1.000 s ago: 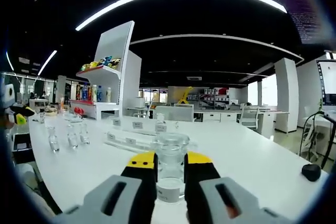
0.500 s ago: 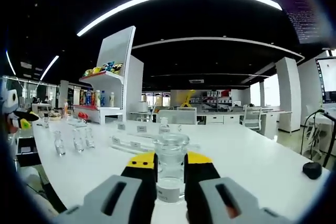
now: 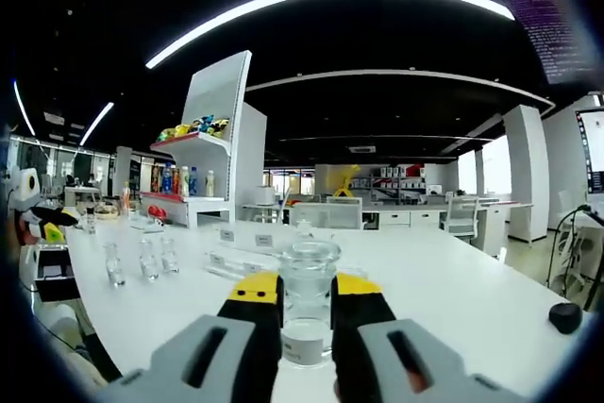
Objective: Identify the label on the chemical reagent bottle, grasp the chemical reagent bottle, and place it in the designated position on the reagent rack
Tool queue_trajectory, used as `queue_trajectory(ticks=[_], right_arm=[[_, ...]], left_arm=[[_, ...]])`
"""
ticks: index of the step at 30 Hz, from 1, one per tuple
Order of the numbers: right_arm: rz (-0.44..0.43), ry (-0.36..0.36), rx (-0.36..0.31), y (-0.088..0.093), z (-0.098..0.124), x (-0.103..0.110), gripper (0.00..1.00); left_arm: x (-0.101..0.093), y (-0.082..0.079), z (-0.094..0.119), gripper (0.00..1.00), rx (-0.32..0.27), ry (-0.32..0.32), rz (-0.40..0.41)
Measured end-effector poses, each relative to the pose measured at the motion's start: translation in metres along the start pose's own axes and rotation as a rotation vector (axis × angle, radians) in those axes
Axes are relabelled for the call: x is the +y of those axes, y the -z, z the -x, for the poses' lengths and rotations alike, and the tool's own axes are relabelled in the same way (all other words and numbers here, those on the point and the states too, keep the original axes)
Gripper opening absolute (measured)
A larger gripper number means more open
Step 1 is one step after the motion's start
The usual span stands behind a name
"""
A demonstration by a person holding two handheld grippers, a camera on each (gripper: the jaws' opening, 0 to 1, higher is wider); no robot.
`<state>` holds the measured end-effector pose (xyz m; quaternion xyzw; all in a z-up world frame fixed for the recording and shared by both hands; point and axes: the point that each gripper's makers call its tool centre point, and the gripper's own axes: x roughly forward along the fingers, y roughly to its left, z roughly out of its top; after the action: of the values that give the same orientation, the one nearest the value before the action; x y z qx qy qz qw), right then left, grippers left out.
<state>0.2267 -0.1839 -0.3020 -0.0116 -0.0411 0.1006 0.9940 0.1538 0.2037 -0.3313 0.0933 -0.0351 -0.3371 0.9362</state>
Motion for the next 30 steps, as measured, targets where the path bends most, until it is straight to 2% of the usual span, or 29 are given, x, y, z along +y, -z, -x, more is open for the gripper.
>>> queue_trajectory(ticks=[9, 22, 30], right_arm=[[0.015, -0.043, -0.017, -0.020, -0.020, 0.015, 0.19], [-0.020, -0.076, -0.013, -0.024, -0.046, 0.034, 0.19], [-0.009, -0.094, -0.028, -0.032, -0.063, 0.048, 0.19]], left_arm=[[0.003, 0.001, 0.003, 0.42, -0.002, -0.007, 0.006], [0.004, 0.003, 0.004, 0.42, -0.006, -0.004, 0.017], [0.006, 0.005, 0.003, 0.42, -0.001, -0.008, 0.023]])
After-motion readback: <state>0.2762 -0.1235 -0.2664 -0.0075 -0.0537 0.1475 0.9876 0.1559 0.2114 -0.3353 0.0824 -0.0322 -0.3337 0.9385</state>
